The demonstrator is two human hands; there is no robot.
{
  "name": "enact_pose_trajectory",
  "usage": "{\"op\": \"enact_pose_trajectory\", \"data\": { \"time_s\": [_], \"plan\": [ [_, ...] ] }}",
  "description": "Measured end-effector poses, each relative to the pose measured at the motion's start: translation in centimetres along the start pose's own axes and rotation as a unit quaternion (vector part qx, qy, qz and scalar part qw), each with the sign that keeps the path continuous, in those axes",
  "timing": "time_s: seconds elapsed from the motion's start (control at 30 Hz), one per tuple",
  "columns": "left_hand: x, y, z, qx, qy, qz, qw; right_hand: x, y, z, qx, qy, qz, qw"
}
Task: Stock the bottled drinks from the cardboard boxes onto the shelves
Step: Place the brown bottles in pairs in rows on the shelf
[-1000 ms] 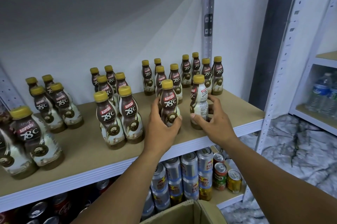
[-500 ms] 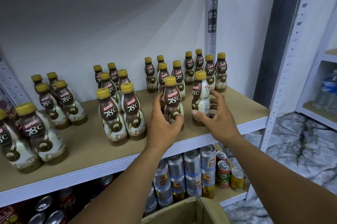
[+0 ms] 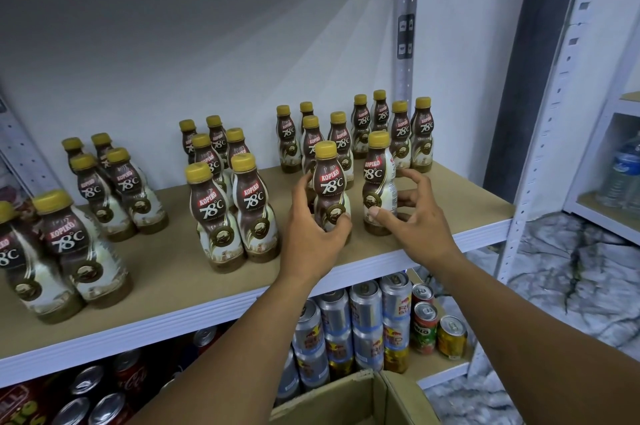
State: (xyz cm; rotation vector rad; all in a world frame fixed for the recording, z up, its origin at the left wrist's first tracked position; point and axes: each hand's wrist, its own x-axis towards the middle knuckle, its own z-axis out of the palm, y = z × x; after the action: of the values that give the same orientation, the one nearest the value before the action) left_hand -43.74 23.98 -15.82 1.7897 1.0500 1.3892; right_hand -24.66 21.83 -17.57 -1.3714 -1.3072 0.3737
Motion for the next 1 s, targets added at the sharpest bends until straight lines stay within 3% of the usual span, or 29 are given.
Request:
{"op": "enact_pose_trajectory", "data": {
  "time_s": [1.0],
  "plan": [
    [0.02, -0.34, -0.10, 0.018, 0.010, 0.010, 1.000, 0.26, 0.06, 0.12, 0.036, -0.096, 0.021, 0.994]
  ]
}}
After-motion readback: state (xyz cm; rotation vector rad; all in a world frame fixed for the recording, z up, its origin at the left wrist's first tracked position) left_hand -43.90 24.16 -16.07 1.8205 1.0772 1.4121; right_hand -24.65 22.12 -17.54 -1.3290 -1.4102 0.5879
